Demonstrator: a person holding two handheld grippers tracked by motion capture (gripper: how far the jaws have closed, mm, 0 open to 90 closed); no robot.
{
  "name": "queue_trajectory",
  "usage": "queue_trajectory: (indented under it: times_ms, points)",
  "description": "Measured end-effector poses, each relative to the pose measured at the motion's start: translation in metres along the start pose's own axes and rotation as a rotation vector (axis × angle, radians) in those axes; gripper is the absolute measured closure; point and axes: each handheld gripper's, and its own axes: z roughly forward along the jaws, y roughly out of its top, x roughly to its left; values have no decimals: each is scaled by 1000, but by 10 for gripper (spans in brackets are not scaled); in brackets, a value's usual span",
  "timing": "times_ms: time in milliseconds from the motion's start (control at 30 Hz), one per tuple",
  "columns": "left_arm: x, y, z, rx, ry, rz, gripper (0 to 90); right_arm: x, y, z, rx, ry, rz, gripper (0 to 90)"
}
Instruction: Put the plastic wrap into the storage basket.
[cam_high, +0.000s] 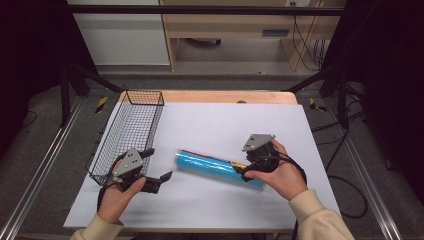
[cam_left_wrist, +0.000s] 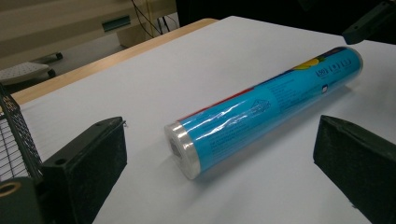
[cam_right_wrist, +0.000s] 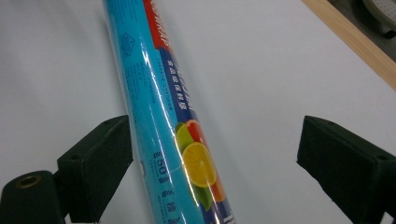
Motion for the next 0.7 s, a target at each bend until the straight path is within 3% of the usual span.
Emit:
queue_trajectory:
  times_ms: [67,133,400,700]
  points:
    - [-1,0,-1,0,4,2,28,-1,3,12,41,40,-19,132]
    - [-2,0,-2,-1,8,10,28,0,5,16,55,45,-23,126]
    - [-7,-1,-3,25,4,40,28,-5,7,38,132,144,-72,96]
    - [-7,0,-5,20,6,36,28,-4,4,51,212,190,-103,95]
